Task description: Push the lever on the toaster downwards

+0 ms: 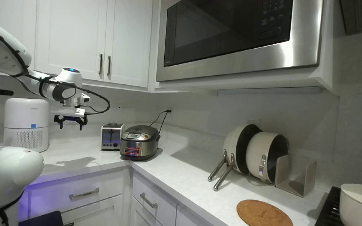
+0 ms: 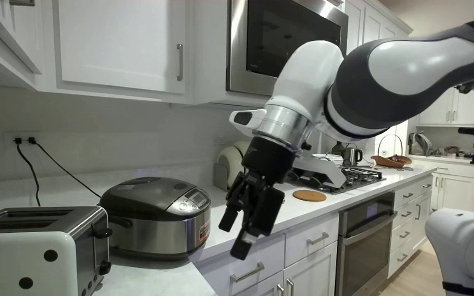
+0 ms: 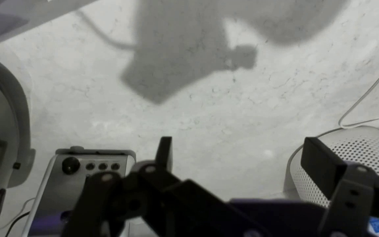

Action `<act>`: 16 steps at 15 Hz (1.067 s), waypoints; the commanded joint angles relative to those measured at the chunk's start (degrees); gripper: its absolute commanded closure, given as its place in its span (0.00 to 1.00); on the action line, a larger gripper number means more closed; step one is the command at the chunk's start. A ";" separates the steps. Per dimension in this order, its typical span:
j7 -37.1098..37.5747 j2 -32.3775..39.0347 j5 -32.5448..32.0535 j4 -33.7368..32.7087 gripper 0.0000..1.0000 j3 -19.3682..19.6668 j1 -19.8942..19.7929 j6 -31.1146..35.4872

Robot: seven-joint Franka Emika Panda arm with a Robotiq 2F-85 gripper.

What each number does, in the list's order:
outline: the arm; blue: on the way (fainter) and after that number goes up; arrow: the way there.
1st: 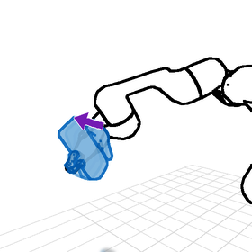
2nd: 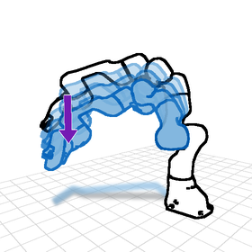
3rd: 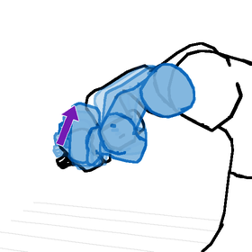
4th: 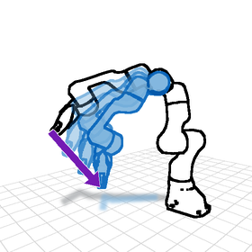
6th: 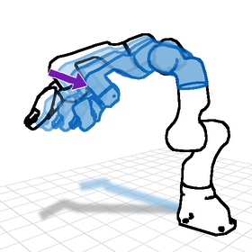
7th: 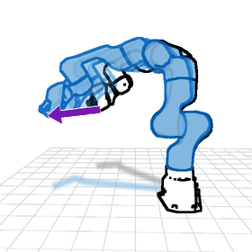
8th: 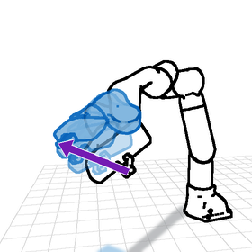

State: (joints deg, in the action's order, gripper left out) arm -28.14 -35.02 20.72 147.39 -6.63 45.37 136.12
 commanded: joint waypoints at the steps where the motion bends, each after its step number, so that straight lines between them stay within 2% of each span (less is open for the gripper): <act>1: 4.24 11.00 0.39 -6.30 0.00 -3.23 0.43 8.57; 5: 10.87 22.97 -3.34 -12.58 0.00 -7.85 -1.80 19.21; 8: 17.32 29.86 -10.41 -17.81 0.00 -10.97 -5.27 23.10; 9: 19.48 31.61 -13.25 -19.55 0.19 -11.75 -6.65 23.64; 15: 30.80 37.02 -27.98 -27.84 0.65 -13.89 -13.40 22.10; 16: 32.06 37.49 -29.62 -28.84 0.73 -11.79 -11.94 21.79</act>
State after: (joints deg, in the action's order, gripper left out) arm -0.44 0.32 -4.27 122.91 -19.09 33.95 159.64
